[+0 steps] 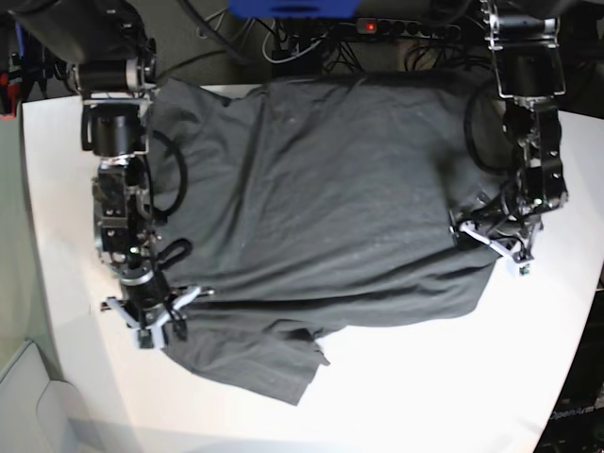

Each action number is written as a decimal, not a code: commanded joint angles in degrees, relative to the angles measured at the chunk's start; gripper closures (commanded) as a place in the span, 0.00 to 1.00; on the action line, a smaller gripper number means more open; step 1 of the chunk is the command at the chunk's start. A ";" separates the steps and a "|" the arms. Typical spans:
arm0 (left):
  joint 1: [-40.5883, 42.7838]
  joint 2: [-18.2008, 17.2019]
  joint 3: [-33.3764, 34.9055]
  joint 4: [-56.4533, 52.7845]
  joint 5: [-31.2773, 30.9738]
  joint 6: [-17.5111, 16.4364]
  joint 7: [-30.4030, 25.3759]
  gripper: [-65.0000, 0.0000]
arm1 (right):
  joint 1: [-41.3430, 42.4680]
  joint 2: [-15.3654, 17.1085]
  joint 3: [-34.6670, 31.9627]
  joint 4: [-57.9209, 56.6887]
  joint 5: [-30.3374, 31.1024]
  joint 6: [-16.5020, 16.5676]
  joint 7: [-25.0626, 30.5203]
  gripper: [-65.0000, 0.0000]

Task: Layout the t-shirt on the table in an organized manner, then fold the t-shirt properly
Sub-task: 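Grasp the t-shirt with the left gripper and pull it outward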

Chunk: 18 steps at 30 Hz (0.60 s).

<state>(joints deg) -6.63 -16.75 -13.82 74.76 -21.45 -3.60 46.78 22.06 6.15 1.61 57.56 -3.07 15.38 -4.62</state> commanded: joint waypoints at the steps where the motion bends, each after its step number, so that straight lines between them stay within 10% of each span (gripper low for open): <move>1: -0.97 -0.70 -0.37 2.91 -0.22 0.04 -1.11 0.20 | 0.31 -0.66 0.20 2.09 0.13 1.72 -0.34 0.70; 11: -1.06 0.80 -0.46 6.86 0.31 0.56 4.95 0.20 | -8.31 -7.69 -4.46 11.93 -0.05 15.88 -11.33 0.70; 18: -0.62 1.24 -0.37 4.75 0.31 0.30 7.24 0.20 | -9.63 -7.34 -10.97 12.37 -0.05 16.49 -11.77 0.70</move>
<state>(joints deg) -6.37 -15.11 -14.11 78.72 -20.78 -3.20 54.28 11.09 -1.45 -9.56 69.01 -4.03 31.75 -17.80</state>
